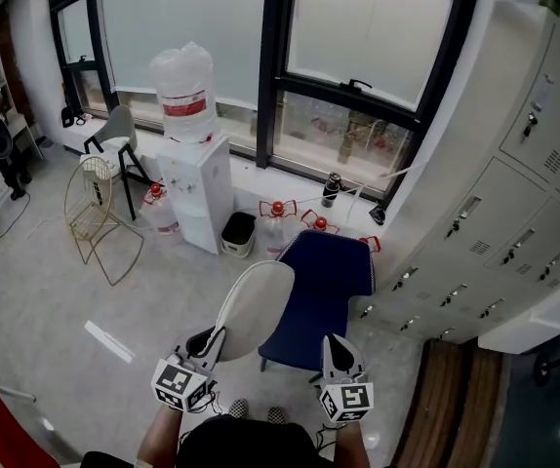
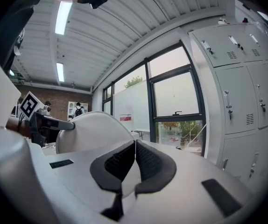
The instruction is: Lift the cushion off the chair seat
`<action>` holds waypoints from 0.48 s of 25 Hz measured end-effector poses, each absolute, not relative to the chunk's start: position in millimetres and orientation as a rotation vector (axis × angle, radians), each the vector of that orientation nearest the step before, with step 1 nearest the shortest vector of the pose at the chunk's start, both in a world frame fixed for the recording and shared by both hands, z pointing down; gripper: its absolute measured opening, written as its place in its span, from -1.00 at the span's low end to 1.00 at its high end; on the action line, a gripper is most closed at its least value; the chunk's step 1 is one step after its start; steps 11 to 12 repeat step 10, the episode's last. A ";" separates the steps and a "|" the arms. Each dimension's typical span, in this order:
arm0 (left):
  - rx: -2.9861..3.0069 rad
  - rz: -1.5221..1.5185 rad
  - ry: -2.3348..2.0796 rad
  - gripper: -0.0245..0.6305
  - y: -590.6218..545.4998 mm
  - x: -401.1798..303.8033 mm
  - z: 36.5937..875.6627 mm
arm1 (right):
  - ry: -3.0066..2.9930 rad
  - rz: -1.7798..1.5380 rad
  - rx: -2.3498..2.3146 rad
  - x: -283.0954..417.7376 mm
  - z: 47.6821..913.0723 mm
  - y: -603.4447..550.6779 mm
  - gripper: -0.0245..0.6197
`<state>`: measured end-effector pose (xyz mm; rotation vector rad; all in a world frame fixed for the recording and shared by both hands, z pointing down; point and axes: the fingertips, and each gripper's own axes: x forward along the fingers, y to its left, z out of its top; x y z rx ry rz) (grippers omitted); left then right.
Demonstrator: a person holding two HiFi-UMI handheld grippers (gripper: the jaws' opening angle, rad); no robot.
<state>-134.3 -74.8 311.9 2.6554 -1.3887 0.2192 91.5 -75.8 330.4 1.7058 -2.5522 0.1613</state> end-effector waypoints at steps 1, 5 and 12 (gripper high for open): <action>2.660 0.218 -1.385 -0.82 -74.9 -132.7 311.3 | -2.553 0.161 1.705 91.8 330.7 -75.9 -0.83; 2.666 0.217 -1.379 -0.82 -75.4 -130.7 310.7 | -2.554 0.161 1.704 92.3 330.8 -75.1 -0.83; 2.659 0.219 -1.387 -0.82 -78.4 -133.1 313.4 | -2.553 0.162 1.712 93.2 330.3 -76.8 -0.83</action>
